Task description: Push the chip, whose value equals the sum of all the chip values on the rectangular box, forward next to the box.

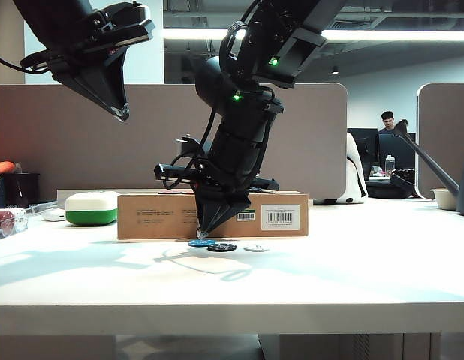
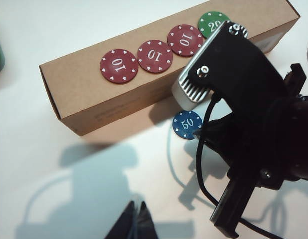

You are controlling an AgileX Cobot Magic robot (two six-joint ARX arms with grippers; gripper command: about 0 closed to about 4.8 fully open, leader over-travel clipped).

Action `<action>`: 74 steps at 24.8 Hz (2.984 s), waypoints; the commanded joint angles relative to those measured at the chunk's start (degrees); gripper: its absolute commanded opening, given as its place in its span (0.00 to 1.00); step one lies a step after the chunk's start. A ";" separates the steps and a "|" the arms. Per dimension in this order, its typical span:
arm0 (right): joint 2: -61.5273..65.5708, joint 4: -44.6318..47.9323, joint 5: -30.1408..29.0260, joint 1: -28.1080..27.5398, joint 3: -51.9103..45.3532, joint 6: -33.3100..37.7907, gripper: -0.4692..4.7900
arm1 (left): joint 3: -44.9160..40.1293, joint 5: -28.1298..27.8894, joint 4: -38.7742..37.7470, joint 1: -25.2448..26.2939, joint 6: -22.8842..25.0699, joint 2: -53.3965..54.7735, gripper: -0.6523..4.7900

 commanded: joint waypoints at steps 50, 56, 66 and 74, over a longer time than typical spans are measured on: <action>-21.05 -11.23 4.24 -0.66 -2.05 -0.63 0.08 | 0.20 0.00 0.70 0.00 0.26 -0.15 0.11; -40.46 -5.31 4.24 -0.72 -22.23 2.08 0.08 | 0.20 0.00 0.70 0.00 0.26 -0.28 0.11; -66.64 -4.68 3.19 -0.28 -50.95 4.22 0.08 | 0.20 0.00 0.70 0.00 0.26 -0.81 0.11; -69.29 -8.33 3.17 -0.44 -55.78 4.15 0.09 | 0.17 0.00 0.66 0.04 0.26 -11.32 0.11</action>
